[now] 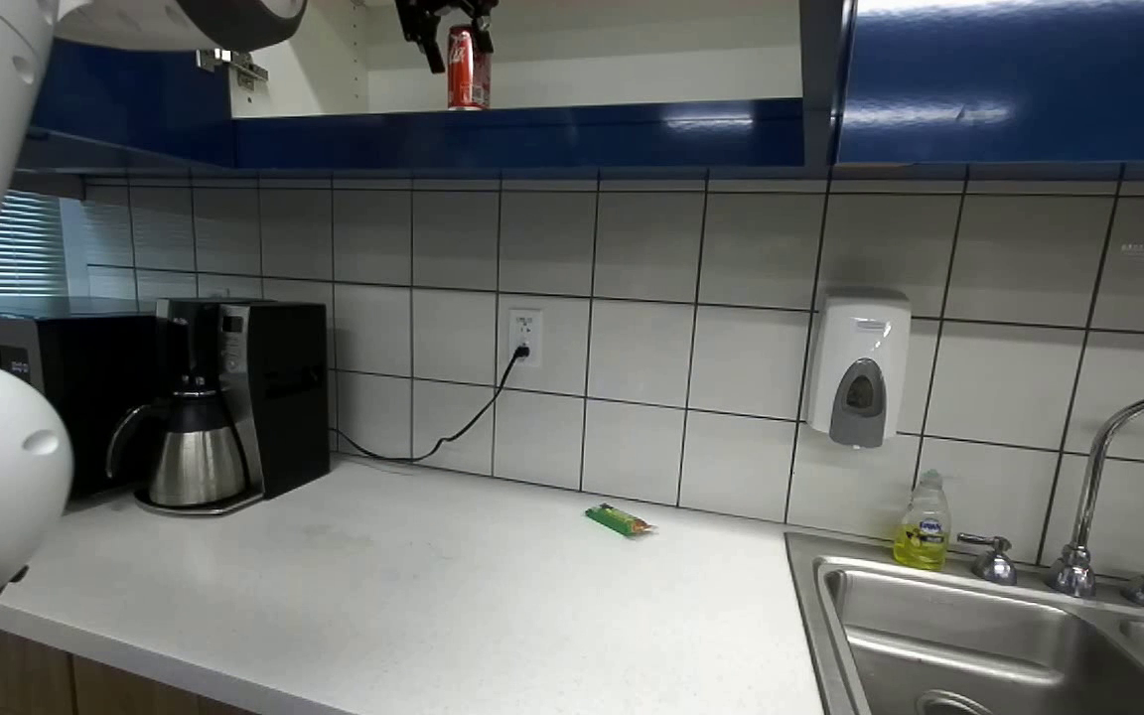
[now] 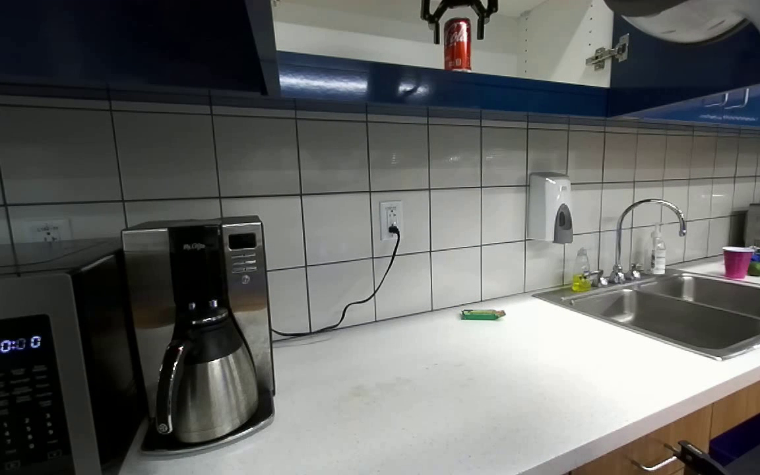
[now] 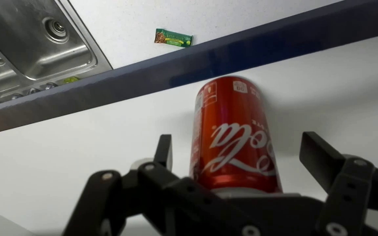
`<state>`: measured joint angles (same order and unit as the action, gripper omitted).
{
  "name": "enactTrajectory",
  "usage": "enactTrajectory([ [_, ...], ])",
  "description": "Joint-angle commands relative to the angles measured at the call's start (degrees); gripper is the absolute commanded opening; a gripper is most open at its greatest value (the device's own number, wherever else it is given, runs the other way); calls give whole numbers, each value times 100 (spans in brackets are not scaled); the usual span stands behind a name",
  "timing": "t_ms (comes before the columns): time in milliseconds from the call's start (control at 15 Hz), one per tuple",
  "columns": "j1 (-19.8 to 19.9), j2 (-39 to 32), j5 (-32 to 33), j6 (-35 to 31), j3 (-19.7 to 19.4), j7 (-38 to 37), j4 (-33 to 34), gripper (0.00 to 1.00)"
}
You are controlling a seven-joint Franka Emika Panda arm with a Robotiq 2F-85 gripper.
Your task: Put the red can inside the open cabinet
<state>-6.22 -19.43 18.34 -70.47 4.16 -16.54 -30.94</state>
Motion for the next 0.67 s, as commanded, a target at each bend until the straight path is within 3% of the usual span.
enactTrajectory([
  [0, 19, 125, -238, 200, 89, 143, -47, 100],
  [600, -558, 481, -105, 956, 103, -46, -272, 100],
])
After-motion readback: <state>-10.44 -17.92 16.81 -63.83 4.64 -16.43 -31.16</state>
